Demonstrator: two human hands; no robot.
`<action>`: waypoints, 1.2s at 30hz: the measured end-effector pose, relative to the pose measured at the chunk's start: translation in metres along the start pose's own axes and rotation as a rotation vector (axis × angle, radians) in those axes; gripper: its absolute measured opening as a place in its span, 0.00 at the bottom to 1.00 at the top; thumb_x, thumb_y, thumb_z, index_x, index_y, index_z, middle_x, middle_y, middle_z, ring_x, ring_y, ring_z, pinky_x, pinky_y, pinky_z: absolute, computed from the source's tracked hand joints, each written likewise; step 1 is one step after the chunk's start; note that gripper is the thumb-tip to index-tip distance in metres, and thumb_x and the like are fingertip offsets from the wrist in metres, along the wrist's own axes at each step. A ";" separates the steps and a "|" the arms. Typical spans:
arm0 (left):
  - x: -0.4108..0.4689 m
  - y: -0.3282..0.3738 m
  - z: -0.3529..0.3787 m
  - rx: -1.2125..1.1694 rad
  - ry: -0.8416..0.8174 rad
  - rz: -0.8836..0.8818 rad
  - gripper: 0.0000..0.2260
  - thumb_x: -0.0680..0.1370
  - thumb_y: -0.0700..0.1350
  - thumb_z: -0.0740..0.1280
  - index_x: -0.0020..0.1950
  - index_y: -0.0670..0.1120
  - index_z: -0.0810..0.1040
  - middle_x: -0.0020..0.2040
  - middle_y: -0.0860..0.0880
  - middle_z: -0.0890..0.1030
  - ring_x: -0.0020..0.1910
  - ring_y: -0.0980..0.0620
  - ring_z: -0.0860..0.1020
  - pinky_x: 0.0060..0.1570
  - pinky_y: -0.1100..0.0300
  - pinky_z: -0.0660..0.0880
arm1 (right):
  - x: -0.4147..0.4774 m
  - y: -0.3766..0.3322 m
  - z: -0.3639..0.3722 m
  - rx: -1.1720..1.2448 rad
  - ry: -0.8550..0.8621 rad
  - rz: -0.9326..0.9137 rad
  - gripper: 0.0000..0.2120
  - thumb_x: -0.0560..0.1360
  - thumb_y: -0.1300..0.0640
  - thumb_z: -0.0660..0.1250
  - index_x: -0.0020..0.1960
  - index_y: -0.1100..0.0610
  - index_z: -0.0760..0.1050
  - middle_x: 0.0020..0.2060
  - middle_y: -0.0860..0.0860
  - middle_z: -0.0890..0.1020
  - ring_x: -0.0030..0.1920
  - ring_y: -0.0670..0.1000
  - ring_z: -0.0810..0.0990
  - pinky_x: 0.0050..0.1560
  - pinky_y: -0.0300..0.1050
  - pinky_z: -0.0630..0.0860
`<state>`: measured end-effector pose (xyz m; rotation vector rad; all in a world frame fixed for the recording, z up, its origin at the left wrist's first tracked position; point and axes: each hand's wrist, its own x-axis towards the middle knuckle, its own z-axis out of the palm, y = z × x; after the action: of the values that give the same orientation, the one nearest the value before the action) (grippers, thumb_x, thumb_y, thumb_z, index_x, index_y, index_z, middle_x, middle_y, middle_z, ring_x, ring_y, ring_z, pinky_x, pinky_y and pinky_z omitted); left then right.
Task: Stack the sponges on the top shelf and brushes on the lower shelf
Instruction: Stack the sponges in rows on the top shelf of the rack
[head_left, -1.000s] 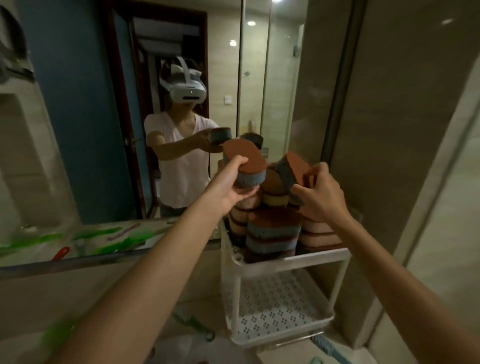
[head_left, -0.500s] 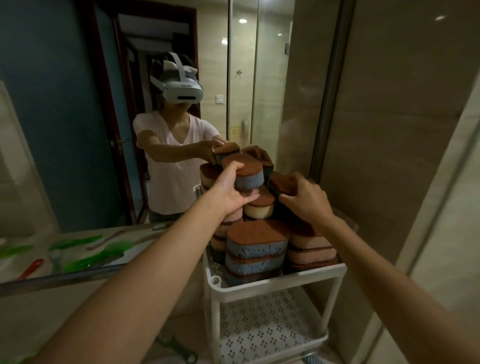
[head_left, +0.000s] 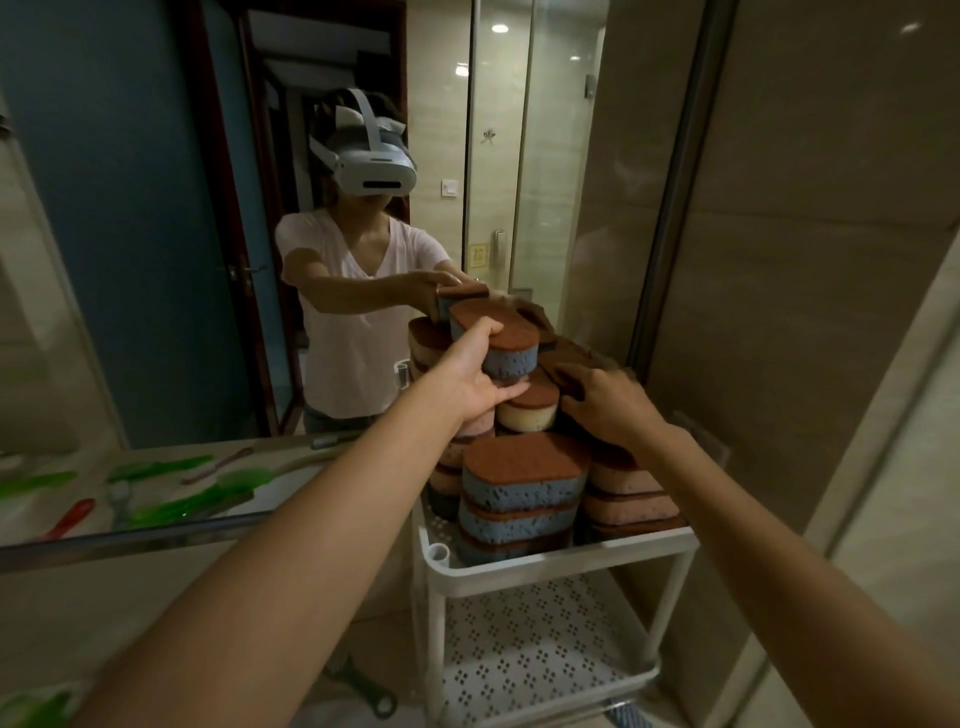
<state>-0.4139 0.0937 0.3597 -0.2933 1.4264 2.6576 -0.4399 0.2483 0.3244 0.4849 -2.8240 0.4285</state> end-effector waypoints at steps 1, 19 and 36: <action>0.000 0.000 0.000 0.000 0.002 -0.003 0.25 0.78 0.43 0.61 0.74 0.45 0.60 0.73 0.39 0.64 0.69 0.38 0.67 0.66 0.44 0.66 | 0.000 -0.001 -0.001 -0.019 -0.019 0.009 0.23 0.77 0.51 0.59 0.71 0.50 0.63 0.63 0.57 0.75 0.59 0.59 0.74 0.55 0.49 0.72; -0.018 -0.015 0.058 0.433 -0.151 -0.015 0.14 0.80 0.47 0.57 0.64 0.44 0.71 0.64 0.43 0.75 0.57 0.45 0.75 0.58 0.51 0.71 | -0.036 0.005 -0.046 0.647 0.340 -0.072 0.26 0.71 0.57 0.71 0.63 0.58 0.63 0.52 0.47 0.74 0.51 0.45 0.75 0.46 0.31 0.74; 0.014 -0.019 0.019 1.879 -0.099 0.482 0.31 0.77 0.60 0.58 0.76 0.57 0.48 0.78 0.43 0.49 0.77 0.43 0.47 0.74 0.43 0.51 | -0.017 0.064 -0.016 0.502 0.297 0.242 0.20 0.78 0.56 0.59 0.69 0.45 0.67 0.63 0.55 0.75 0.48 0.54 0.78 0.43 0.46 0.76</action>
<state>-0.4261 0.1202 0.3518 0.3992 3.1895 0.4358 -0.4439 0.3167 0.3188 0.1439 -2.4770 1.1663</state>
